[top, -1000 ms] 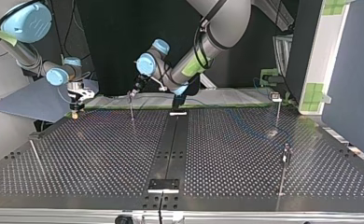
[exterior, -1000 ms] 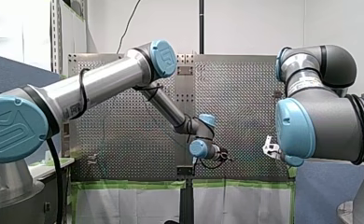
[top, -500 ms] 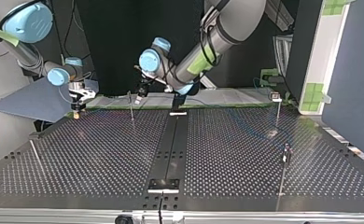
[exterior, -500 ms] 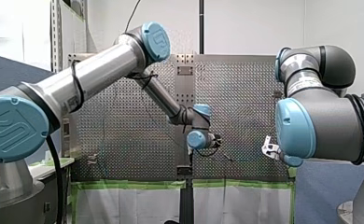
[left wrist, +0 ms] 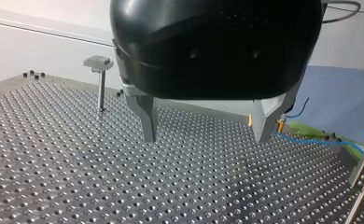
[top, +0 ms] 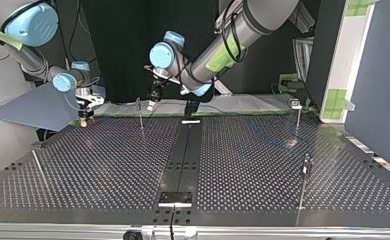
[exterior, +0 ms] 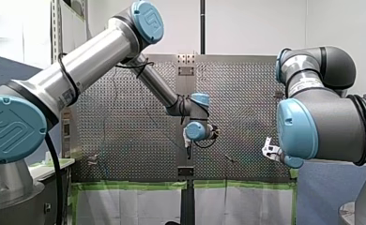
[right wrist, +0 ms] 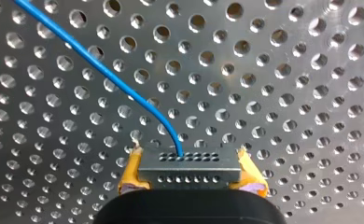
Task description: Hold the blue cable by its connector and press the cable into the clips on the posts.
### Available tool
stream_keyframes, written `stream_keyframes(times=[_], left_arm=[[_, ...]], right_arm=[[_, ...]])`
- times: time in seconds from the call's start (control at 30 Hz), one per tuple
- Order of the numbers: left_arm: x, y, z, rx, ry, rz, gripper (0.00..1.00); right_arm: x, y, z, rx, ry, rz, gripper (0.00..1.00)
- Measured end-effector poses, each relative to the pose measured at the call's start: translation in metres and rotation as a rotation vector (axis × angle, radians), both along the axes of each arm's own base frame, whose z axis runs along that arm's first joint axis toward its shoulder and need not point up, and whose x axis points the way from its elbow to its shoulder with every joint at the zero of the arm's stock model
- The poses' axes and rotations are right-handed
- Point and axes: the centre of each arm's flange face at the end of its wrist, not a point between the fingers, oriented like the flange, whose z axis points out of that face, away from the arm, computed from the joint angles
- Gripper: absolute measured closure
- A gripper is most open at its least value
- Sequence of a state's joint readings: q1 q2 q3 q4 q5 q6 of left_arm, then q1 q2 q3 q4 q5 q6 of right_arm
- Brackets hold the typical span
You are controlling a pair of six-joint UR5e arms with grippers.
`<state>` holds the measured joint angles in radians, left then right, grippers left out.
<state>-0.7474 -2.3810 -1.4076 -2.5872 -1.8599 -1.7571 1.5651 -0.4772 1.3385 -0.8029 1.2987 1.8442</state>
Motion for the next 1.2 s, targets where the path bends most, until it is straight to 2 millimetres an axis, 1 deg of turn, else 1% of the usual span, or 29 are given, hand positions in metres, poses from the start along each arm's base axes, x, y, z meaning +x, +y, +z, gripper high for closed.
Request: stream_keyframes(times=[0.23,0.47,1.2], left_arm=[[-0.011,0.013,0.018,-0.011,-0.002,0.005,0.0],[-0.027,0.025,0.035,-0.017,0.001,0.002,0.0],[-0.08,0.065,0.078,-0.009,0.004,-0.007,0.0]], right_arm=[[0.005,0.001,-0.001,-0.001,0.0,0.009,1.0],[0.009,0.002,-0.002,0.001,0.0,0.013,1.0],[0.016,0.005,-0.005,0.005,0.0,0.024,1.0]])
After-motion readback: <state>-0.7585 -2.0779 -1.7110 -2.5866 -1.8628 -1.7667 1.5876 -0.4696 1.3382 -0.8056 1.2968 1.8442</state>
